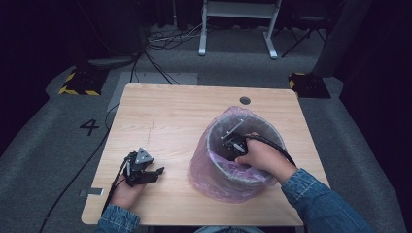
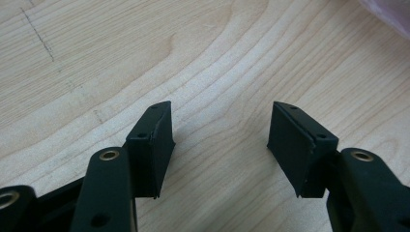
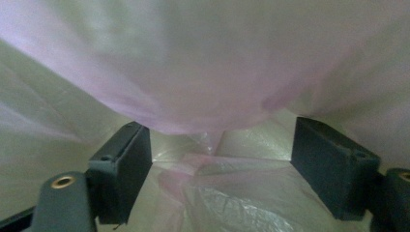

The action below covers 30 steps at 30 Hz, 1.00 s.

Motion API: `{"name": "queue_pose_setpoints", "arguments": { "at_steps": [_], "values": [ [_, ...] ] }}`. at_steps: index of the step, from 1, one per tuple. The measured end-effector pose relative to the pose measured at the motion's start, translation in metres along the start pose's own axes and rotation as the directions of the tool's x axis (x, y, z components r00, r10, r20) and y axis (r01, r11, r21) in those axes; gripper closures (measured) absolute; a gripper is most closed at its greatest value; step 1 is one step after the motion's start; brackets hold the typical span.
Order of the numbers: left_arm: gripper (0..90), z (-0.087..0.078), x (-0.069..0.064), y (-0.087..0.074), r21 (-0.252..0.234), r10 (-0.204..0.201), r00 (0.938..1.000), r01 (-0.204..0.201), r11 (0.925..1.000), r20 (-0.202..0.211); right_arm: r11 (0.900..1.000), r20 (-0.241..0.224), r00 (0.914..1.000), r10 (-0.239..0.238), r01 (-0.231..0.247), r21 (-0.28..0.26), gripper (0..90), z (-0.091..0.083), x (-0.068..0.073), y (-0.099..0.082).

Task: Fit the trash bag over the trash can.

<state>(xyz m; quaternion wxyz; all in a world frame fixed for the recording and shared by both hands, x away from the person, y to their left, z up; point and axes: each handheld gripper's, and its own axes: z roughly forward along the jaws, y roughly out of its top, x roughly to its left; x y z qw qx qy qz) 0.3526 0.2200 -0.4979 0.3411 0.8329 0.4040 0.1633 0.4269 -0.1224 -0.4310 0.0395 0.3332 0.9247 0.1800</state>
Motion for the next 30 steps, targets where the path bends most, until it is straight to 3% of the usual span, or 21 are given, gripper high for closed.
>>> {"name": "queue_pose_setpoints", "arguments": {
  "at_steps": [4,7,13,16,21,25,27,30],
  "values": [
    [41.6,0.0,0.0,0.0,-0.001,0.001,1.0,-0.001,1.0,0.0,0.997,-0.042,0.9985,0.034,-0.037,-0.068,21.4,-0.01,0.0,0.004],
    [41.5,0.0,0.0,0.0,-0.003,0.001,1.0,-0.001,1.0,0.001,0.9869,-0.062,0.996,0.065,-0.073,-0.144,21.4,-0.027,0.002,0.008],
    [41.3,0.0,0.0,-0.001,-0.013,0.001,1.0,-0.001,0.9999,0.0,0.9717,-0.084,0.996,0.029,-0.048,-0.231,21.5,-0.06,0.002,0.01],
    [41.3,0.0,0.0,-0.002,-0.018,0.001,1.0,-0.001,0.9998,0.0,0.9586,-0.097,0.9949,-0.028,-0.001,-0.285,22.0,-0.075,0.003,0.011],
    [41.0,0.0,0.0,-0.003,-0.027,-0.002,1.0,0.002,0.9996,0.003,0.9322,-0.113,0.9908,-0.075,0.03,-0.361,22.8,-0.092,0.007,0.012],
    [40.7,0.001,0.0,-0.004,-0.03,-0.003,1.0,0.003,0.9995,0.004,0.901,-0.151,0.9766,-0.153,0.075,-0.427,23.5,-0.102,0.014,0.011],
    [40.4,0.001,0.0,-0.004,-0.032,0.0,1.0,0.0,0.9995,0.004,0.9011,-0.152,0.9741,-0.167,0.088,-0.425,23.6,-0.103,0.019,0.009],
    [40.2,0.001,0.001,-0.004,-0.033,0.001,1.0,-0.001,0.9995,0.002,0.903,-0.172,0.9593,-0.224,0.138,-0.407,23.7,-0.1,0.027,0.008]
  ]
}}
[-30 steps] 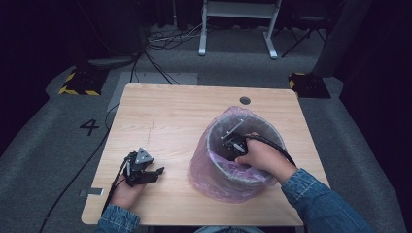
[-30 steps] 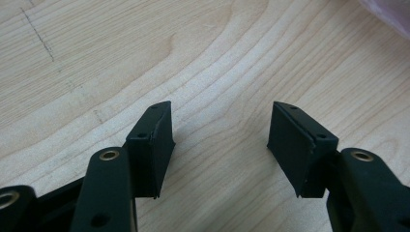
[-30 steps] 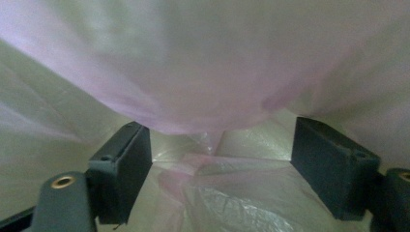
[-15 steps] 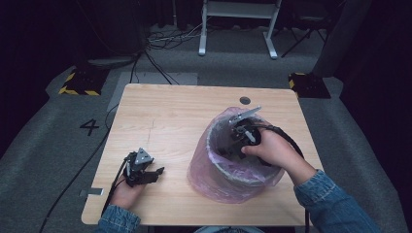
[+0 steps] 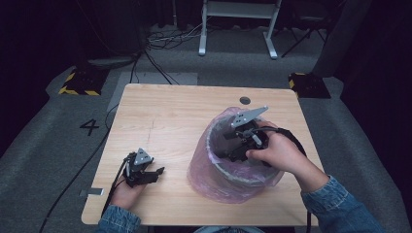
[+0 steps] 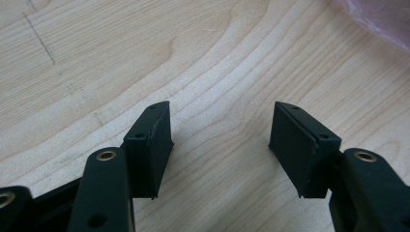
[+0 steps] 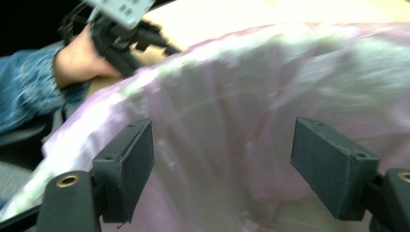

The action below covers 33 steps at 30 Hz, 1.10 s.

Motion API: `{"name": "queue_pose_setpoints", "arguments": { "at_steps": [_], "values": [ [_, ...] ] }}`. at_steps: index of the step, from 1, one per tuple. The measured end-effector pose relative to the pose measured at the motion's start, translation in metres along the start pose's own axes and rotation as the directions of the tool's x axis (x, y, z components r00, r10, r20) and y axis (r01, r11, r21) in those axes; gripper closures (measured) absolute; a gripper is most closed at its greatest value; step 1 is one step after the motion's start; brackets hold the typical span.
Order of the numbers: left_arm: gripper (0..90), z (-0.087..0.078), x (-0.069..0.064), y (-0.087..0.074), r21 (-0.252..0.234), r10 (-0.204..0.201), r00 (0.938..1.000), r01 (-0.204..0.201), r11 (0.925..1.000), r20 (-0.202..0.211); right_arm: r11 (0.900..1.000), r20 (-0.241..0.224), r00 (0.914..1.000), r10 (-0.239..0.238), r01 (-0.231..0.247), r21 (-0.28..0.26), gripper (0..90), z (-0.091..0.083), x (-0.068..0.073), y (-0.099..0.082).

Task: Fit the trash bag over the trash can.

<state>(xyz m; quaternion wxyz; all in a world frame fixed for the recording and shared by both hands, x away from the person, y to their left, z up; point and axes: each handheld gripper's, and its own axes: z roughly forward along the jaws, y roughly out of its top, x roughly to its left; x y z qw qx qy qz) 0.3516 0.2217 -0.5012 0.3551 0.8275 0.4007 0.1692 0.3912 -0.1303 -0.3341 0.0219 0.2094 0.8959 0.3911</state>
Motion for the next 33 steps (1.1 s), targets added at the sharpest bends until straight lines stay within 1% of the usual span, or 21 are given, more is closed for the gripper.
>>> {"name": "queue_pose_setpoints", "arguments": {
  "at_steps": [2,3,4,6,8,11,14,17,21,22,24,26,27,28,29,31,33],
  "values": [
    [40.1,0.0,0.0,0.0,-0.001,0.0,1.0,0.0,1.0,0.0,0.9998,-0.01,0.9999,-0.006,0.006,0.019,23.6,0.004,0.002,-0.001],
    [40.0,0.0,0.0,0.0,-0.002,0.0,1.0,0.0,1.0,0.0,0.9994,-0.012,0.9998,-0.016,0.016,0.032,23.7,0.007,0.003,-0.002],
    [39.9,0.0,0.0,0.0,-0.002,0.001,1.0,-0.001,1.0,0.0,0.9986,-0.016,0.9997,-0.016,0.017,0.05,24.3,0.01,0.003,-0.004],
    [39.8,0.0,0.0,0.0,-0.003,0.002,1.0,-0.002,1.0,0.0,0.9965,-0.009,0.9997,-0.025,0.025,0.079,24.7,0.016,0.002,-0.007],
    [39.7,0.0,0.0,0.0,-0.004,0.002,1.0,-0.002,1.0,0.001,0.9935,-0.018,0.9997,-0.015,0.017,0.112,24.9,0.022,0.001,-0.011],
    [39.7,0.0,0.0,-0.001,-0.006,0.0,1.0,0.0,1.0,0.001,0.986,-0.018,0.9998,-0.011,0.014,0.166,24.8,0.033,-0.001,-0.019],
    [39.6,0.0,0.0,0.0,-0.005,0.001,1.0,-0.001,1.0,0.0,0.9785,-0.017,0.9998,-0.012,0.016,0.205,24.7,0.042,-0.003,-0.025],
    [39.7,0.0,0.0,-0.001,-0.005,0.0,1.0,0.0,1.0,0.001,0.9685,-0.007,0.9997,-0.023,0.024,0.248,23.9,0.051,-0.004,-0.03],
    [39.6,0.0,0.0,-0.001,-0.006,-0.002,1.0,0.002,1.0,0.001,0.9574,-0.002,0.9997,-0.024,0.024,0.288,23.9,0.059,-0.005,-0.033],
    [39.6,0.0,0.0,-0.001,-0.006,-0.001,1.0,0.001,1.0,0.0,0.9569,0.0,0.9997,-0.023,0.022,0.29,23.8,0.06,-0.005,-0.033],
    [39.7,0.0,0.0,-0.001,-0.006,-0.001,1.0,0.001,1.0,0.0,0.9606,-0.002,0.9999,-0.014,0.014,0.277,23.6,0.058,-0.006,-0.033],
    [39.6,0.0,0.0,-0.001,-0.007,-0.002,1.0,0.002,1.0,0.002,0.9699,0.005,1.0,0.001,-0.002,0.243,23.6,0.052,-0.008,-0.031],
    [39.6,0.0,0.0,-0.001,-0.007,-0.002,1.0,0.002,1.0,0.002,0.9756,0.012,0.9998,0.016,-0.018,0.219,23.6,0.046,-0.009,-0.029],
    [39.6,0.0,0.0,-0.001,-0.008,-0.002,1.0,0.002,1.0,0.002,0.9831,0.022,0.9994,0.029,-0.032,0.18,23.6,0.039,-0.01,-0.027],
    [39.6,0.0,0.0,-0.001,-0.008,-0.002,1.0,0.002,1.0,0.001,0.9873,0.036,0.9982,0.048,-0.053,0.15,23.6,0.032,-0.01,-0.024],
    [39.6,0.0,0.0,-0.001,-0.008,-0.003,1.0,0.003,1.0,0.001,0.9927,0.057,0.9971,0.051,-0.056,0.107,23.7,0.021,-0.009,-0.019],
    [39.6,0.0,0.0,-0.001,-0.007,-0.001,1.0,0.001,1.0,0.0,0.9972,0.067,0.9966,0.049,-0.052,0.054,24.2,0.01,-0.007,-0.011]
  ]
}}
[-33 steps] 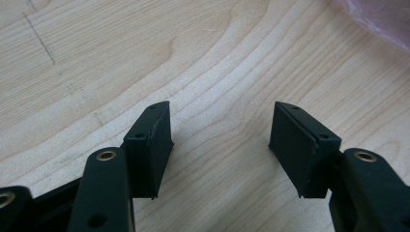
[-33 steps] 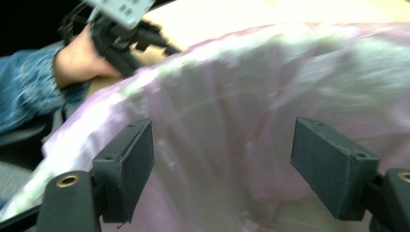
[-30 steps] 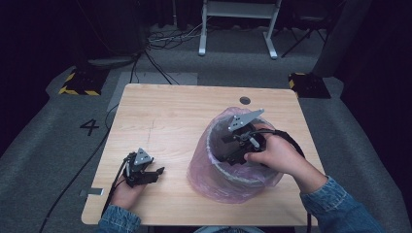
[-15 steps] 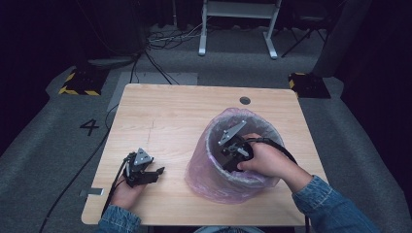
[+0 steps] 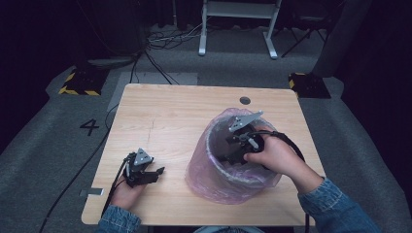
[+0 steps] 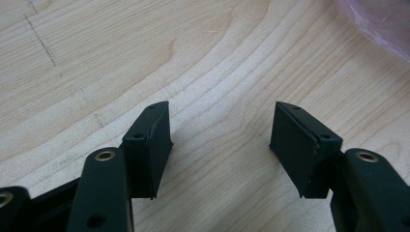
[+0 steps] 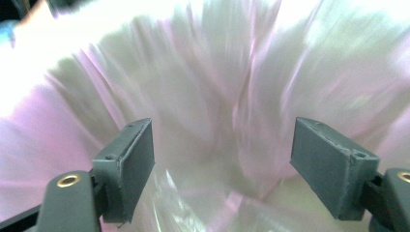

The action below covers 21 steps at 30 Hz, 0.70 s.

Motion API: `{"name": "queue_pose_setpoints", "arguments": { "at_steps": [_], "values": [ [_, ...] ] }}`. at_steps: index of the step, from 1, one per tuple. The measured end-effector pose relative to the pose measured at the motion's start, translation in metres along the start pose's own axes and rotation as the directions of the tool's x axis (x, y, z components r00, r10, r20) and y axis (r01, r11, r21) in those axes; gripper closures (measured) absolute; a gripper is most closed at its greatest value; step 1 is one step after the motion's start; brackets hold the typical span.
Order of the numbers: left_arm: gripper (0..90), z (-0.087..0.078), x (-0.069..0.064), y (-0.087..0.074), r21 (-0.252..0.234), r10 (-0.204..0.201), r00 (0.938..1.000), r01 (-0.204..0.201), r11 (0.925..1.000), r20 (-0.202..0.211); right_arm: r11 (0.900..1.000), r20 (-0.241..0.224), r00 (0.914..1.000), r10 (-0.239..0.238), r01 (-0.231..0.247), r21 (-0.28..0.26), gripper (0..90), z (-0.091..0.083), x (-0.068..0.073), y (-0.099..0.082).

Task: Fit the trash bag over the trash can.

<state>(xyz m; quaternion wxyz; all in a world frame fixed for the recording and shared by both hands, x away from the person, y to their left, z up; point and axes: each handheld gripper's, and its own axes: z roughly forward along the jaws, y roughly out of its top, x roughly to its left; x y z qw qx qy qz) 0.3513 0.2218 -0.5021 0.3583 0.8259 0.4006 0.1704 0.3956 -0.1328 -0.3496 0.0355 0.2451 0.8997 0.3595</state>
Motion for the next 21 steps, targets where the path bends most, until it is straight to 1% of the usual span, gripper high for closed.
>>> {"name": "queue_pose_setpoints", "arguments": {
  "at_steps": [2,3,5,6,9,11,13,17,20,21],
  "values": [
    [39.6,0.0,0.0,0.0,-0.001,-0.001,1.0,0.001,1.0,-0.001,0.9979,0.015,0.9999,0.003,-0.002,-0.065,24.4,-0.011,-0.001,0.008],
    [39.6,0.0,0.0,0.0,-0.001,-0.002,1.0,0.002,1.0,0.0,0.9962,0.023,0.9997,0.002,0.0,-0.087,24.5,-0.014,-0.002,0.01],
    [39.6,0.0,0.0,0.0,-0.001,-0.002,1.0,0.002,1.0,0.0,0.9898,0.05,0.9986,0.016,-0.009,-0.142,24.8,-0.021,-0.006,0.015],
    [39.6,0.0,0.0,0.0,-0.001,-0.002,1.0,0.002,1.0,0.0,0.9844,0.069,0.9973,0.028,-0.015,-0.175,24.9,-0.024,-0.009,0.018],
    [39.6,0.0,0.0,0.0,-0.001,0.0,1.0,0.0,1.0,-0.001,0.9754,0.103,0.9937,0.043,-0.02,-0.219,25.0,-0.028,-0.014,0.023],
    [39.6,0.0,0.0,0.0,-0.001,-0.001,1.0,0.001,1.0,0.001,0.968,0.114,0.9924,0.047,-0.017,-0.25,25.0,-0.029,-0.016,0.027],
    [39.6,0.0,0.0,0.0,-0.001,0.0,1.0,0.0,1.0,0.0,0.9679,0.123,0.991,0.053,-0.021,-0.25,26.2,-0.027,-0.019,0.029],
    [39.6,0.0,0.0,0.0,-0.002,0.0,1.0,0.0,1.0,0.0,0.9782,0.134,0.9884,0.073,-0.045,-0.203,29.8,-0.017,-0.026,0.028],
    [39.6,0.0,0.0,0.0,-0.002,0.001,1.0,-0.001,1.0,-0.001,0.9812,0.133,0.9866,0.094,-0.069,-0.18,30.3,-0.012,-0.029,0.026],
    [39.5,0.0,0.0,0.0,-0.003,-0.001,1.0,0.001,1.0,0.001,0.9839,0.133,0.9863,0.098,-0.076,-0.162,30.5,-0.01,-0.03,0.024]
  ]
}}
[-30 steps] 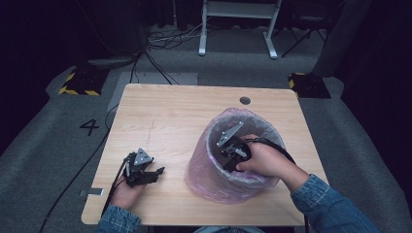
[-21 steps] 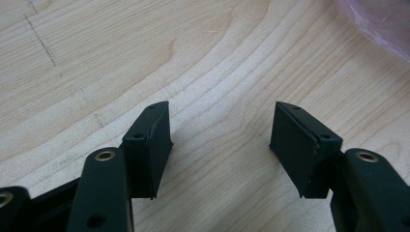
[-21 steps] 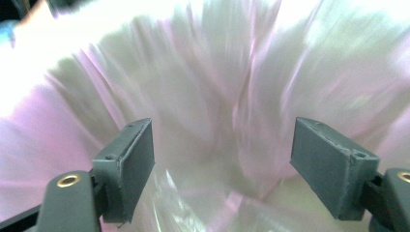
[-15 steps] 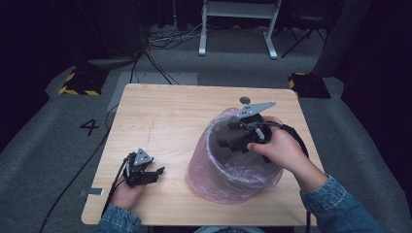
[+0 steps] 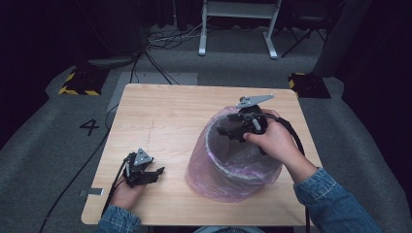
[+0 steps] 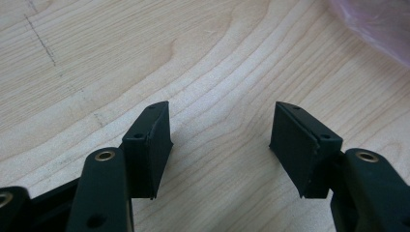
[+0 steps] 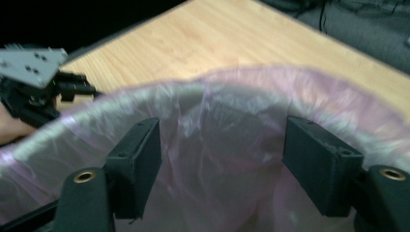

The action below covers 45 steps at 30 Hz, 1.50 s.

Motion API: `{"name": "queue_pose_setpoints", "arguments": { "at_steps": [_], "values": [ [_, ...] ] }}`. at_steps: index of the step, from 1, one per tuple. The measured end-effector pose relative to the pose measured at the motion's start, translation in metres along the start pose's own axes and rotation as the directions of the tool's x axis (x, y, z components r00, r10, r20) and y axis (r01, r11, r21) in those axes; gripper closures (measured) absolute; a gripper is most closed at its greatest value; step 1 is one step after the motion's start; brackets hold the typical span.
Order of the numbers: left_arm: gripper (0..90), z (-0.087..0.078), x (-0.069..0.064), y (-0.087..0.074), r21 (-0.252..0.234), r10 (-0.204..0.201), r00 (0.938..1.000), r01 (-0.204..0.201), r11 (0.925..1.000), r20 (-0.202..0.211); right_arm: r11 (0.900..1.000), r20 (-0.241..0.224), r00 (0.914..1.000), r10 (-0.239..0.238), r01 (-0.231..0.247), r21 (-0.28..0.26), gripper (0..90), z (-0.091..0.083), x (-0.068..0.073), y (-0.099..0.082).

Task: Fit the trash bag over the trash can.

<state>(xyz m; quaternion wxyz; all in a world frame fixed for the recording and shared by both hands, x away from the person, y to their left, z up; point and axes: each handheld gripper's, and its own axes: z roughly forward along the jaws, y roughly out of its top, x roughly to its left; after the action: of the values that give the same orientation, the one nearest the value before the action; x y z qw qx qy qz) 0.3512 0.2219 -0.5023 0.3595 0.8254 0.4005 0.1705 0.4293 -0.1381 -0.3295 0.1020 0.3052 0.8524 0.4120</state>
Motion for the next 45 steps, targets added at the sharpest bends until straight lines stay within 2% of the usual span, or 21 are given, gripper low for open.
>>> {"name": "queue_pose_setpoints", "arguments": {
  "at_steps": [5,7,10,17,20,25,26,28,29,32,35,39,42,45],
  "values": [
    [39.5,0.0,0.0,0.0,0.0,0.0,1.0,0.0,1.0,0.0,0.9975,0.003,1.0,-0.002,0.002,0.07,31.0,0.012,-0.004,-0.01],
    [39.5,0.0,0.0,0.0,0.0,-0.001,1.0,0.001,1.0,0.0,0.9967,0.007,1.0,-0.006,0.006,0.081,30.7,0.017,-0.005,-0.012],
    [39.5,0.0,0.0,0.0,-0.003,-0.002,1.0,0.002,1.0,-0.001,0.9918,0.006,0.9999,-0.015,0.014,0.127,29.9,0.026,-0.006,-0.017],
    [38.8,0.0,0.0,-0.001,-0.012,0.002,1.0,-0.002,0.9999,-0.002,0.9729,-0.014,0.9993,-0.035,0.037,0.228,27.4,0.047,-0.005,-0.031],
    [38.2,0.0,0.001,-0.001,-0.011,0.0,1.0,0.0,0.9999,-0.003,0.9602,-0.029,0.999,-0.035,0.042,0.276,26.0,0.055,-0.005,-0.037],
    [37.0,0.001,0.001,-0.001,-0.01,-0.003,1.0,0.003,0.9999,-0.005,0.9484,-0.062,0.9969,-0.048,0.065,0.31,26.0,0.054,0.002,-0.043],
    [37.0,0.001,0.001,-0.001,-0.01,-0.003,1.0,0.003,0.9999,-0.006,0.953,-0.076,0.996,-0.047,0.067,0.296,25.9,0.051,0.004,-0.041],
    [37.0,0.001,0.001,-0.001,-0.01,-0.003,1.0,0.003,0.9999,-0.006,0.9725,-0.089,0.9946,-0.053,0.072,0.222,25.9,0.042,0.008,-0.032],
    [37.0,0.001,0.001,-0.001,-0.009,-0.003,1.0,0.003,1.0,-0.006,0.9792,-0.095,0.9938,-0.057,0.074,0.189,25.9,0.036,0.01,-0.027],
    [36.8,0.001,0.001,-0.001,-0.009,0.0,1.0,0.0,1.0,-0.004,0.9929,-0.102,0.9921,-0.074,0.083,0.085,25.9,0.016,0.015,-0.016],
    [36.6,0.001,0.001,-0.001,-0.008,0.0,1.0,0.0,1.0,-0.004,0.9946,-0.086,0.991,-0.102,0.104,0.009,25.9,-0.003,0.015,-0.009],
    [36.6,0.001,0.001,-0.001,-0.008,0.0,1.0,0.0,1.0,-0.004,0.9919,-0.053,0.9934,-0.102,0.097,-0.082,25.9,-0.03,0.013,-0.005],
    [36.5,0.001,0.001,-0.001,-0.008,0.0,1.0,0.0,1.0,-0.004,0.9883,-0.019,0.9953,-0.095,0.092,-0.122,25.9,-0.051,0.008,-0.005],
    [36.5,0.001,0.001,-0.001,-0.008,0.0,1.0,0.0,1.0,-0.005,0.9866,0.011,0.9963,-0.086,0.086,-0.139,25.9,-0.069,0.004,-0.008]
  ]
}}
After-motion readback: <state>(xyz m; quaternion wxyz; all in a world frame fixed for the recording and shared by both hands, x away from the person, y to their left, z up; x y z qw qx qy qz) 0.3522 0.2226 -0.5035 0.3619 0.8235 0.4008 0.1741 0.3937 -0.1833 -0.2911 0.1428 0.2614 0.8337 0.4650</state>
